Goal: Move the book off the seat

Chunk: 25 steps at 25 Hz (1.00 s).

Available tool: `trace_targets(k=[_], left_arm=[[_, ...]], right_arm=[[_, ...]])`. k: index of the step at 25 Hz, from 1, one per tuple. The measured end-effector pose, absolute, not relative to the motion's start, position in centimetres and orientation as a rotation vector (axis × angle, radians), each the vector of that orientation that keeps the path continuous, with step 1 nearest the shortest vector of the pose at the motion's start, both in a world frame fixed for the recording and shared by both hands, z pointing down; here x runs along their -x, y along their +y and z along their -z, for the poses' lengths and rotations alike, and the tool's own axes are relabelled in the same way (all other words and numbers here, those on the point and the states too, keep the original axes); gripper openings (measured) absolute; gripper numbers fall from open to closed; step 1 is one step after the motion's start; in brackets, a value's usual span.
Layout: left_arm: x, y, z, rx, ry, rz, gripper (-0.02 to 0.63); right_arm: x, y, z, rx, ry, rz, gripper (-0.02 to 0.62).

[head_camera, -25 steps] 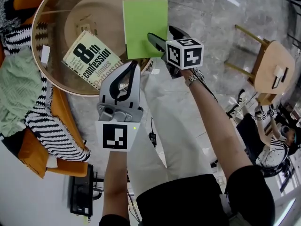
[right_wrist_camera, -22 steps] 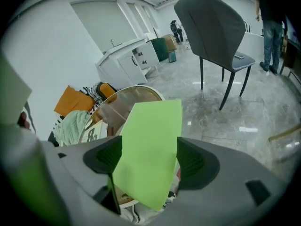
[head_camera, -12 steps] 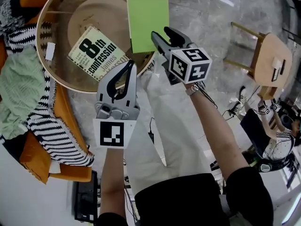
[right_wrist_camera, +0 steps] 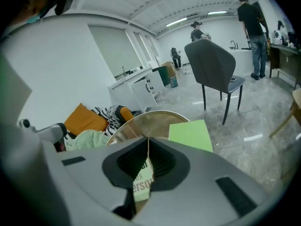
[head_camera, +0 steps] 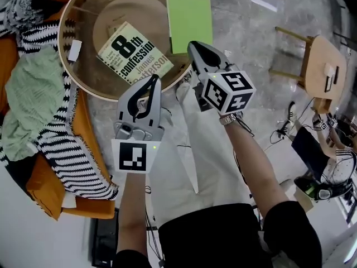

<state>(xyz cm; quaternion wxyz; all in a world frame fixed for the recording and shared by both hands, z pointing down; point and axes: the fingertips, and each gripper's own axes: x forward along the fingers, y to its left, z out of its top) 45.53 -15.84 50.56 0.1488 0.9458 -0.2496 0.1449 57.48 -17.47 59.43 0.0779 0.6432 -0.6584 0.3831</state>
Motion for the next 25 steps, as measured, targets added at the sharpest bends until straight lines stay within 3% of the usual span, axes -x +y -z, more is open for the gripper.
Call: trace_targets(k=[25], left_arm=[[-34.0,-10.6,-36.6,-2.730,-0.913,-0.160,0.008]], right_arm=[[-43.3,-11.4,-38.1,-1.845,-2.352,-0.897,0.014]])
